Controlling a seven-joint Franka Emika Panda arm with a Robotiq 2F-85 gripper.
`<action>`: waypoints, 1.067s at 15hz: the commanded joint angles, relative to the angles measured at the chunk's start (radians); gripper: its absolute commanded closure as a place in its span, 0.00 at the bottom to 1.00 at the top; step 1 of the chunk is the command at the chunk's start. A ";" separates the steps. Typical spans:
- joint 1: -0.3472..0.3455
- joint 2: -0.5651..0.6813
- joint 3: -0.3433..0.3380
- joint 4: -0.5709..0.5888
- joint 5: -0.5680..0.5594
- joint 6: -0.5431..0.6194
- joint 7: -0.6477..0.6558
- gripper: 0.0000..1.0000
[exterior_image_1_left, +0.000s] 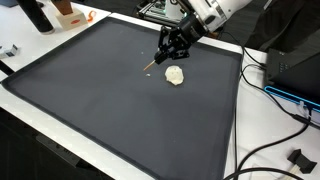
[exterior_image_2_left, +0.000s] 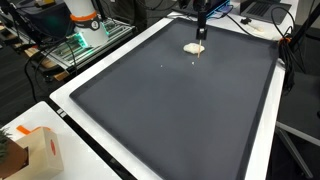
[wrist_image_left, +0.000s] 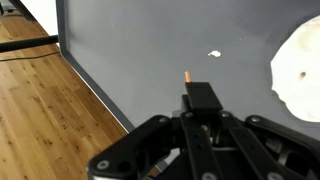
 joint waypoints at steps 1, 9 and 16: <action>0.013 0.032 0.012 0.013 -0.057 -0.035 0.051 0.97; 0.023 0.069 0.024 0.019 -0.093 -0.050 0.078 0.97; 0.017 0.086 0.029 0.034 -0.088 -0.038 0.066 0.97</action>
